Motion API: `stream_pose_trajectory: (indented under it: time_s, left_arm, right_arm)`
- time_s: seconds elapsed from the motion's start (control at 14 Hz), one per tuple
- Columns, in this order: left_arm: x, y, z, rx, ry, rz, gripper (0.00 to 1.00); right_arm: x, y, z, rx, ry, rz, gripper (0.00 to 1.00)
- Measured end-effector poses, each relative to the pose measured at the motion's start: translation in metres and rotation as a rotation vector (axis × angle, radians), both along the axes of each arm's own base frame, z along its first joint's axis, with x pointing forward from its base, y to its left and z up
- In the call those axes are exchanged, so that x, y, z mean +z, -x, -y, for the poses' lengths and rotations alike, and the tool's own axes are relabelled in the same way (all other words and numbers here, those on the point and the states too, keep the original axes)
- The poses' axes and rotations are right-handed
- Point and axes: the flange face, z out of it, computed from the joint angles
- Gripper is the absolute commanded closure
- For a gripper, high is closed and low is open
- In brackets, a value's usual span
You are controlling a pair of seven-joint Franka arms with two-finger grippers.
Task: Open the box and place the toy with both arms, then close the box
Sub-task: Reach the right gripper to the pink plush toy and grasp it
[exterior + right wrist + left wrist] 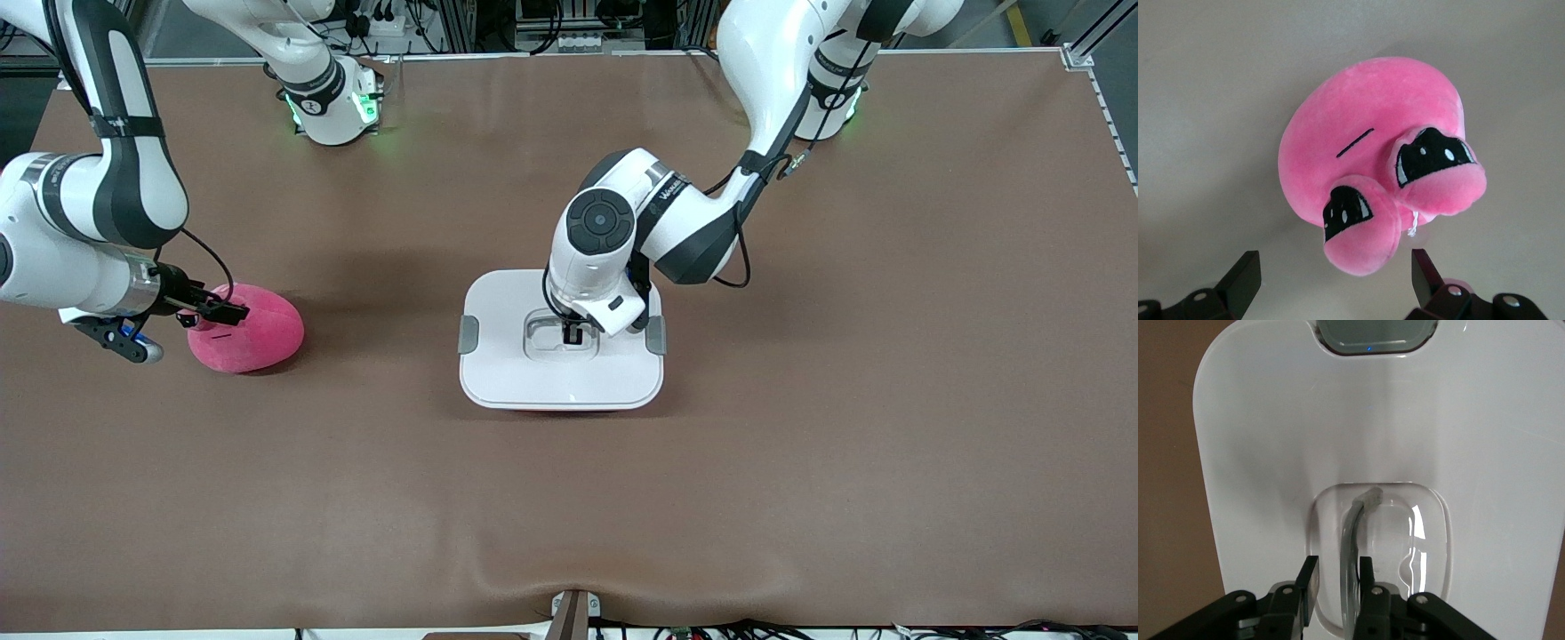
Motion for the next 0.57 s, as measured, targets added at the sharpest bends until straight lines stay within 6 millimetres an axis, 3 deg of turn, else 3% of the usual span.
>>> stream_pose_trajectory:
  time_s: [0.21, 0.57]
  left_arm:
    - [0.0, -0.001, -0.001, 0.002, 0.0, 0.001, 0.72]
    - [0.001, -0.002, -0.001, 0.003, 0.0, 0.001, 0.81]
  right_arm:
    - [-0.01, -0.002, 0.006, -0.013, 0.003, 0.004, 0.0]
    - [-0.025, -0.002, 0.011, -0.022, 0.003, -0.017, 0.0]
